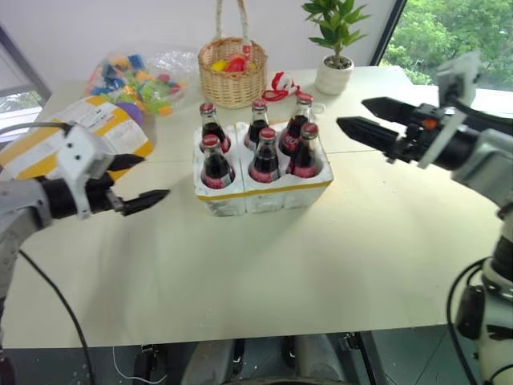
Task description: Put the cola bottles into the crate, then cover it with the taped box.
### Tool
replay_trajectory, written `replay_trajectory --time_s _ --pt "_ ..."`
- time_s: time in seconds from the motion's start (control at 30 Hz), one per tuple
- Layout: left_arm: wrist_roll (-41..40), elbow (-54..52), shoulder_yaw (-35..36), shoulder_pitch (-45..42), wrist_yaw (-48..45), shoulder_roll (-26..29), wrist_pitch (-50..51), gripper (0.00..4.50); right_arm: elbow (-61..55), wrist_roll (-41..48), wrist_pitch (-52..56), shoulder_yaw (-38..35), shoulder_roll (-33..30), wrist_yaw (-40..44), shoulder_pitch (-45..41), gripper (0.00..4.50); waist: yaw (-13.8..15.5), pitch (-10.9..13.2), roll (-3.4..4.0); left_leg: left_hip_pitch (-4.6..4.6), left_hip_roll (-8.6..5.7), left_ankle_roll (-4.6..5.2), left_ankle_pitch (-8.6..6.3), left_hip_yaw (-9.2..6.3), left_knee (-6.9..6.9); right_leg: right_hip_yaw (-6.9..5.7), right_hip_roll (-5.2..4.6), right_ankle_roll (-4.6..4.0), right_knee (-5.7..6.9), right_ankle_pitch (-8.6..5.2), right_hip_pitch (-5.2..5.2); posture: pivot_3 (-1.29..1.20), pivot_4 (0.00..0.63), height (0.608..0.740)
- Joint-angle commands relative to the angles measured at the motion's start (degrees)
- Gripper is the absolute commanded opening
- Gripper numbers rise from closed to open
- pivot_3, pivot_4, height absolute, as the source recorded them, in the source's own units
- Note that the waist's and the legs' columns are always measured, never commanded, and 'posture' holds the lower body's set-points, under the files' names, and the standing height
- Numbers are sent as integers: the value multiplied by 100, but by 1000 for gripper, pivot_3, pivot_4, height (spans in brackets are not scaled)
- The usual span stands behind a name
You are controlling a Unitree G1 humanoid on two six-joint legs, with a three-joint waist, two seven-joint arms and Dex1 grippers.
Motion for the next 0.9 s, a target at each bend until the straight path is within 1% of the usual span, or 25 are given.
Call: replay_trajectory --time_s 0.03,0.13,0.17,0.27,0.4,0.5,0.6,0.73,0.83,0.9 --pt "908 460 620 533 229 308 -614 4500 -355 149 -75 -220 -443 372 354 4460 -2 0 0 0 1 0 0 1 -8 0 0 -4 -9 -2 0 0 150 732" --pt "1774 1121 667 984 580 485 -1291 4500 -440 244 -138 -288 -580 442 506 4460 -8 0 0 2 2 0 0 6 -25 2 -2 -11 -21 -6 -2 0 150 732" --pt "2232 1487 505 1135 821 611 -1673 4500 -454 306 -144 -299 -583 457 507 4460 -3 0 0 2 4 0 0 7 -31 2 -2 -11 -24 -6 -3 0 150 732" --pt "3148 2409 34 1191 1495 804 -2273 4500 -468 330 -181 -268 -584 404 487 4460 3 0 0 2 7 -1 -1 8 -40 2 -2 -12 -34 -6 -4 0 150 732" --pt "3967 3392 -471 1068 2116 986 -3066 4500 -437 277 -213 -282 -671 332 555 4460 34 0 0 1 7 -9 -9 9 -44 2 -5 -11 -45 -5 -3 0 150 732" --pt "4395 4143 -882 716 2550 995 -3514 4500 -391 318 -203 -345 -723 280 576 4460 82 -1 -2 -3 7 -9 -12 11 -46 2 -5 -10 -48 -4 -8 0 150 732" --pt "4664 4905 -1327 59 2930 796 -3886 4500 -377 366 -181 -408 -776 251 600 4460 140 -2 -3 -14 8 -10 -12 13 -46 2 -5 2 -43 3 -21 0 150 732" --pt "5021 6054 -1886 -869 3497 458 -4512 4500 -318 375 -175 -435 -871 224 578 4460 141 -5 -5 -22 5 -3 -7 14 -43 1 -7 4 -41 5 -26 0 150 732" --pt "5255 6805 -2225 -1366 3884 245 -4886 4500 -270 378 -174 -414 -957 194 488 4460 121 -8 -12 -26 2 3 -4 15 -40 0 -7 5 -39 6 -29 0 150 732" --pt "5327 7128 -2374 -1571 4034 165 -5044 4500 -238 379 -187 -422 -1009 210 476 4460 113 -9 -13 -29 2 4 -4 21 -39 0 -7 6 -35 6 -36 0 150 732"
